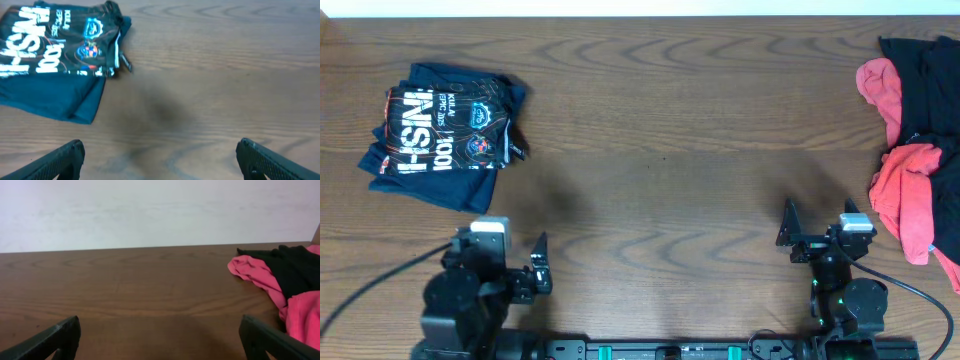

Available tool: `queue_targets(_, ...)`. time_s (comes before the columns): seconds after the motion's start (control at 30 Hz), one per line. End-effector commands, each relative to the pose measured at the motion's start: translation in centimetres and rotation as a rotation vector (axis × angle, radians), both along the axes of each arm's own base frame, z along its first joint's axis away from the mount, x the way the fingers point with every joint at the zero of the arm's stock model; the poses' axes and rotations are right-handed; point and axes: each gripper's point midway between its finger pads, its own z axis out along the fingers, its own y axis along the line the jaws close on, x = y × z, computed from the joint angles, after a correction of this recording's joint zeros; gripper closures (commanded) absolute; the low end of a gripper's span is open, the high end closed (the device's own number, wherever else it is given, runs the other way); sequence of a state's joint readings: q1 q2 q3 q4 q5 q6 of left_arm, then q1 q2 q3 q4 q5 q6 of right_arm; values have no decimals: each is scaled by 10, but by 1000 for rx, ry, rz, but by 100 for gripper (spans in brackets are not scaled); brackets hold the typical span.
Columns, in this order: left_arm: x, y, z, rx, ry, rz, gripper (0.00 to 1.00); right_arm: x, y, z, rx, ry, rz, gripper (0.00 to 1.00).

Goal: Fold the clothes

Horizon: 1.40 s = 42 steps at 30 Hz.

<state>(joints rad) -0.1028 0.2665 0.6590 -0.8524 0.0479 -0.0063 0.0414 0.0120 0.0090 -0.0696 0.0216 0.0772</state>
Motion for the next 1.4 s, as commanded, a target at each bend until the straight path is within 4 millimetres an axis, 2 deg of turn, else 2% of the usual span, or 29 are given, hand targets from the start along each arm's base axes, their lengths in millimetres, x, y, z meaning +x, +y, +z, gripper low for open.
queue_targets(0.0, 6, 6, -21, 9, -67, 31, 2, 0, -1, -1, -15, 0, -4, 1)
queue_targets(0.2, 33, 13, -34, -6, -265, 75, 2, 0, -1, -1, -15, 0, -4, 1)
queue_targets(0.5, 68, 14, -35, -20, -512, 86, 2, 0, -1, -1, -15, 0, -4, 1)
queue_targets(0.7, 68, 14, -45, -16, -485, 84, 2, 0, -1, -1, -15, 0, -4, 1)
queue_targets(0.87, 66, 14, -69, -9, -388, 84, 2, 0, -1, -1, -15, 0, -4, 1)
queue_targets(1.37, 66, 14, -69, -9, -386, 83, 2, 0, -1, -1, -15, 0, -4, 1)
